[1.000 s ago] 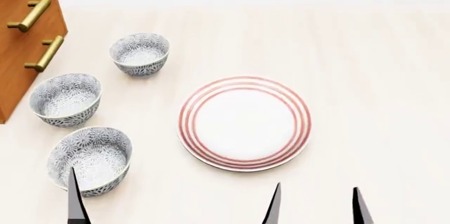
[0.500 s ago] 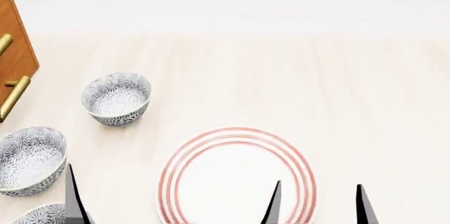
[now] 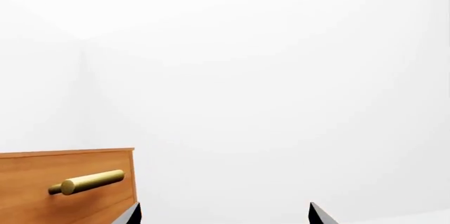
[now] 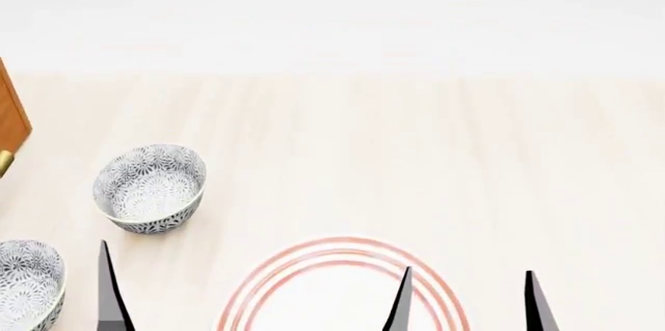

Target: Pick up the bowl and put it in the front on the plate.

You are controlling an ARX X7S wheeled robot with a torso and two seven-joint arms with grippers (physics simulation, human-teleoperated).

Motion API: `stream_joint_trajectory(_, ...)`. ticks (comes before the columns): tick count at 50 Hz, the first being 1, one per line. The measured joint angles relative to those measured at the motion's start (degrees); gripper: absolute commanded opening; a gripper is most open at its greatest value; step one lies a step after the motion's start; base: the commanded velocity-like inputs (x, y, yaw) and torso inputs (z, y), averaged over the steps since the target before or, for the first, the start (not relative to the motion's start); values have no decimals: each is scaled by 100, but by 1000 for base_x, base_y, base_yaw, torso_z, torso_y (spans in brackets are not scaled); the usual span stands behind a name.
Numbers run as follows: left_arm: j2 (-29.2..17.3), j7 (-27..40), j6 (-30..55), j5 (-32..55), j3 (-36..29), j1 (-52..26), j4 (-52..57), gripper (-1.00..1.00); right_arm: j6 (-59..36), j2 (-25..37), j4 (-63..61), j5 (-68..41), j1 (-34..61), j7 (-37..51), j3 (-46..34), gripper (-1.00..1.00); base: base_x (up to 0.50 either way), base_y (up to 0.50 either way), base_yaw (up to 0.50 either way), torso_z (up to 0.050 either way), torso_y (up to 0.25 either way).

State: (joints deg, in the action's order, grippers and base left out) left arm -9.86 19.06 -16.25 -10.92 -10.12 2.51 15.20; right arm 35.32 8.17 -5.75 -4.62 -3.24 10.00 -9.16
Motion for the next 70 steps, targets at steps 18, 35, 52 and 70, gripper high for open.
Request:
stream_joint_trajectory(18, -67, 60, 39, 32, -102, -9, 8, 100, 161, 93, -2, 26, -15, 61, -121, 100, 0, 376, 0, 0, 0)
stream_joint_trajectory(35, -143, 104, 88, 129, -173, -23, -28, 100, 166, 141, 14, 23, -11, 135, -217, 100, 0, 441, 0, 0, 0)
stream_joint_trajectory(52, -185, 79, 316, 236, -282, -56, -72, 100, -98, 220, 56, -143, 49, 182, -311, 100, 0, 0, 0, 0, -101)
stream_joint_trajectory(70, -236, 126, 395, 263, -370, -70, -95, 100, -253, 287, 62, -219, 85, 251, -380, 100, 0, 0, 0, 0, -196)
